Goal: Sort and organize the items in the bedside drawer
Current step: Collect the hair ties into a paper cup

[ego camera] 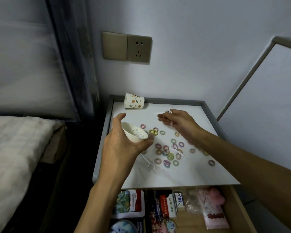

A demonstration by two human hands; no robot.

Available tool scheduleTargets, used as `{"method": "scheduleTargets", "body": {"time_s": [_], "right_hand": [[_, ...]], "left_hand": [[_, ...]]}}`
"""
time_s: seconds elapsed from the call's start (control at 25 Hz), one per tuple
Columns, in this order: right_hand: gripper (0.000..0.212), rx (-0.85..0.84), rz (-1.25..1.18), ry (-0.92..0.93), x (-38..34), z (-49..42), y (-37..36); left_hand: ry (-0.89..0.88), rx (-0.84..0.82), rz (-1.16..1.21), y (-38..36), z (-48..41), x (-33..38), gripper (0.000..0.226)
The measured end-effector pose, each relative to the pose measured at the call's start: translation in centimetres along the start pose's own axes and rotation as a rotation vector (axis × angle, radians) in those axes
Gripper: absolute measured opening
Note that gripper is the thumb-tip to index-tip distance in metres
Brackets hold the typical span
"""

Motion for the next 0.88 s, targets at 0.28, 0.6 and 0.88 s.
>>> {"method": "scheduleTargets", "body": {"time_s": [0.28,0.6,0.88], "right_hand": [[0.019,-0.286,0.360,0.193,-5.8,2.9,-2.5],[0.009,-0.434,0.337,0.103,-6.7,3.8,-4.2],[0.014,-0.498,0.439,0.108,-7.7,4.1,-4.7]], "left_hand": [[-0.016,-0.002,-0.020,0.0,0.0,0.1,0.095],[-0.182,-0.165,-0.213,-1.0,0.2,0.7,0.083],[-0.213,-0.366,-0.270,-2.4,1.0,0.7,0.080]]}}
Point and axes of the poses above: each hand's wrist, its own z-axis away from the middle knuckle, its own y-axis out of the back of the hand, x = y × z, the point moved 6 cm from there along -z, towards the middle knuckle, and after that the axes turned 5 degrees about y, right-handed, at the moved point
